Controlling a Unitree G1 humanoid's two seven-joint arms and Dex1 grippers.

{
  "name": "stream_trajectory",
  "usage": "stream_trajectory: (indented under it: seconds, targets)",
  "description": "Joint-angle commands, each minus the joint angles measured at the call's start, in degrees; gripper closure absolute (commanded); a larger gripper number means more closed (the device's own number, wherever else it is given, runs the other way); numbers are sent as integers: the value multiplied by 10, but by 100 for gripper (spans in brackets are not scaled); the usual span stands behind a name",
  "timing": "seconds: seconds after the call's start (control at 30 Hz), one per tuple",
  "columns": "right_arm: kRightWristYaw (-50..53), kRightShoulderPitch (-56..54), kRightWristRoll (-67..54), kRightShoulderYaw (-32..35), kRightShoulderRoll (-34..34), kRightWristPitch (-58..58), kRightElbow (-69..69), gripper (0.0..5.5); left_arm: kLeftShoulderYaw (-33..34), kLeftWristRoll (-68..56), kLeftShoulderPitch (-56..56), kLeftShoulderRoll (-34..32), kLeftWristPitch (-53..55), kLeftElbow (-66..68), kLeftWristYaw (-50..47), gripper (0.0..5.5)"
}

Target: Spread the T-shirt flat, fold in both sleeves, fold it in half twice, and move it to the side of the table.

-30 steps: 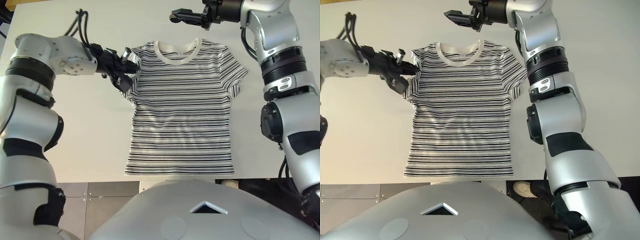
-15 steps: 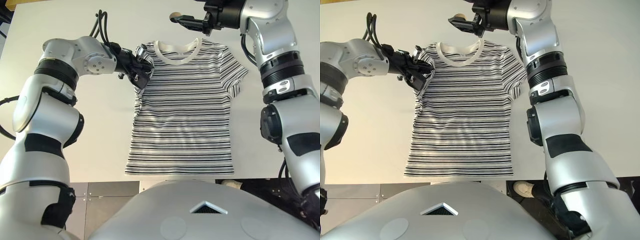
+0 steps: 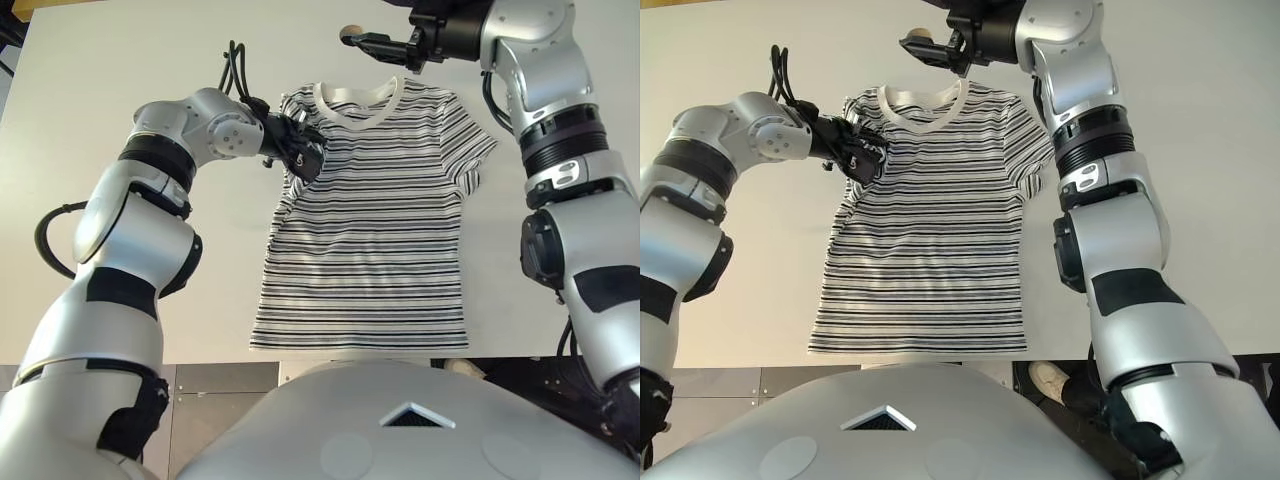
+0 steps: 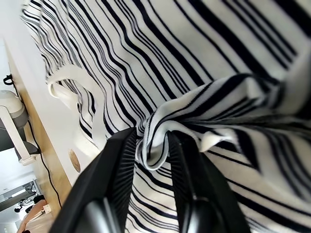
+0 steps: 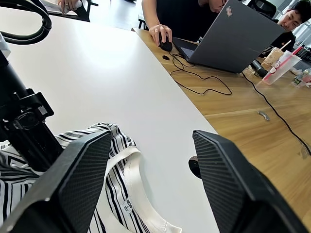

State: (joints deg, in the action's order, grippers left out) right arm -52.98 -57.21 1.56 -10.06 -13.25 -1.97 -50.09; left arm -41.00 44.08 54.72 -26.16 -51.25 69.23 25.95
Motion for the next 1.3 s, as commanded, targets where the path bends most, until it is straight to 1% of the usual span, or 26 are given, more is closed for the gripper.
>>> stream_trajectory:
  seconds: [0.03, 0.1, 0.23, 0.4, 0.47, 0.53, 0.6, 0.63, 0.77, 0.83, 0.9, 1.03, 1.23, 1.3]
  targets:
    - [4, -1, 4, 4, -8, -5, -13, 244, 18, -22, -9, 8, 2, 2, 13, 373]
    - [8, -7, 12, 1, -15, -12, -32, 244, 38, -46, -5, 8, -2, -1, 15, 349]
    - [22, -20, 33, -1, -40, -33, -90, 244, 59, -68, 4, -5, -5, -10, 19, 281]
    - [24, -35, 48, 1, -58, -55, -136, 244, 43, -27, 24, -42, 9, -17, -3, 209]
    - [26, -40, 52, 1, -64, -59, -147, 244, 49, -30, 28, -50, 6, -18, -5, 183]
    - [36, -39, 75, -13, -80, -72, -161, 244, 65, -42, 36, -60, 5, -19, -10, 156]
    - [50, -33, 120, -45, -107, -99, -177, 244, 86, -53, 50, -80, 8, -19, -29, 125]
    - [60, -27, 152, -69, -125, -123, -184, 244, 93, -52, 59, -96, 11, -19, -45, 121]
    - [91, -11, 227, -120, -179, -209, -205, 244, 88, -21, 70, -143, 8, -28, -90, 121]
    - [114, 2, 264, -147, -209, -260, -212, 244, 80, -3, 69, -161, 1, -35, -110, 121]
    - [128, 16, 284, -160, -228, -296, -219, 244, 77, 7, 67, -168, -5, -37, -122, 121]
    - [143, 37, 304, -174, -238, -336, -227, 244, 76, 12, 59, -175, -13, -37, -134, 121]
    - [170, 77, 330, -191, -250, -352, -239, 244, 70, 21, 54, -175, -19, -32, -145, 121]
    - [176, 80, 335, -193, -248, -354, -240, 244, 78, 6, 49, -173, -23, -26, -138, 121]
